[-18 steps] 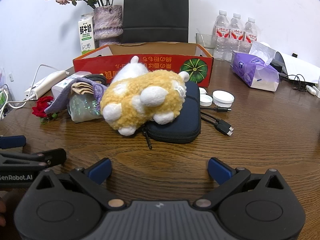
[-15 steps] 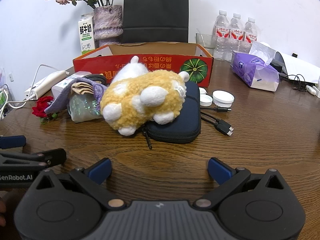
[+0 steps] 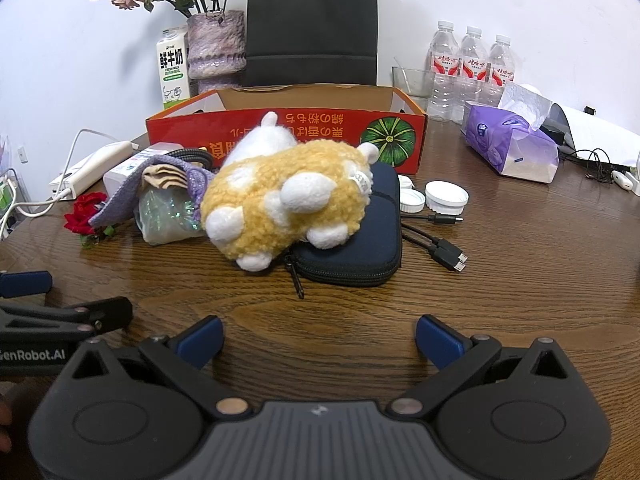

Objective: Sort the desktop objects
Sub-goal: 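Move the left tool toward the red rose on the table, then grasp the red rose with the left tool while the right tool grasps the braided cable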

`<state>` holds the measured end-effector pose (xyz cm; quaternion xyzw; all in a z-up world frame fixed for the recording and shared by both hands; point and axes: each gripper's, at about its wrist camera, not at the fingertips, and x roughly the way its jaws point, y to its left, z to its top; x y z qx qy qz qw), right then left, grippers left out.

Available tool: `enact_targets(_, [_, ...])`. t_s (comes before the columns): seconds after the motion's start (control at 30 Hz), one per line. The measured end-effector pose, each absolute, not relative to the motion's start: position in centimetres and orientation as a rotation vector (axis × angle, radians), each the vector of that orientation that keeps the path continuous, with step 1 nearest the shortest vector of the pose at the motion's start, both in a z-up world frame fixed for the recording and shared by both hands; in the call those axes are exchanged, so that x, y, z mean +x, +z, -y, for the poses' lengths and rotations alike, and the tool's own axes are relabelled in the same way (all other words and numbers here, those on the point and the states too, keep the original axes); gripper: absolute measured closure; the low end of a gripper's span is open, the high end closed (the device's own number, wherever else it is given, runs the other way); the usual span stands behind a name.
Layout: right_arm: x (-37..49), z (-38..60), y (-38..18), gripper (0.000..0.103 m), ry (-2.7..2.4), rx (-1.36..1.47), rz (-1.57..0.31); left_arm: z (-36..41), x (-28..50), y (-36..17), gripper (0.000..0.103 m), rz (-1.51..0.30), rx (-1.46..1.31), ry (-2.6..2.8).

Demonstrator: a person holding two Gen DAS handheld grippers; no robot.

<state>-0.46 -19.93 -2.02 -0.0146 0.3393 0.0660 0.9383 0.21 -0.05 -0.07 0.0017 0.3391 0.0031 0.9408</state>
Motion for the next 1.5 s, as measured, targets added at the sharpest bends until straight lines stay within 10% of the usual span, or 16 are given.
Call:
enact_targets(0.9, [0.8,23.5,2.7,0.012,0.264,0.064,-0.49,-6.9,4.9,3.2,0.0,-0.623,-0.137,0.097])
enact_targets(1.1, [3.5,20.0,5.4,0.019,0.471,0.05,-0.456,-8.1,7.0,2.2,0.027,-0.664,-0.192,0.063])
enact_targets(1.37, [11.4,11.8,3.3,0.047,0.478,-0.022,-0.695,-7.1,7.4,1.2,0.058,-0.698,-0.148,-0.019])
enact_targets(1.5, [13.3,11.4,2.3,0.085,0.392,0.032,-0.727,-6.6,6.7,1.9,0.066,-0.667,-0.099,-0.037])
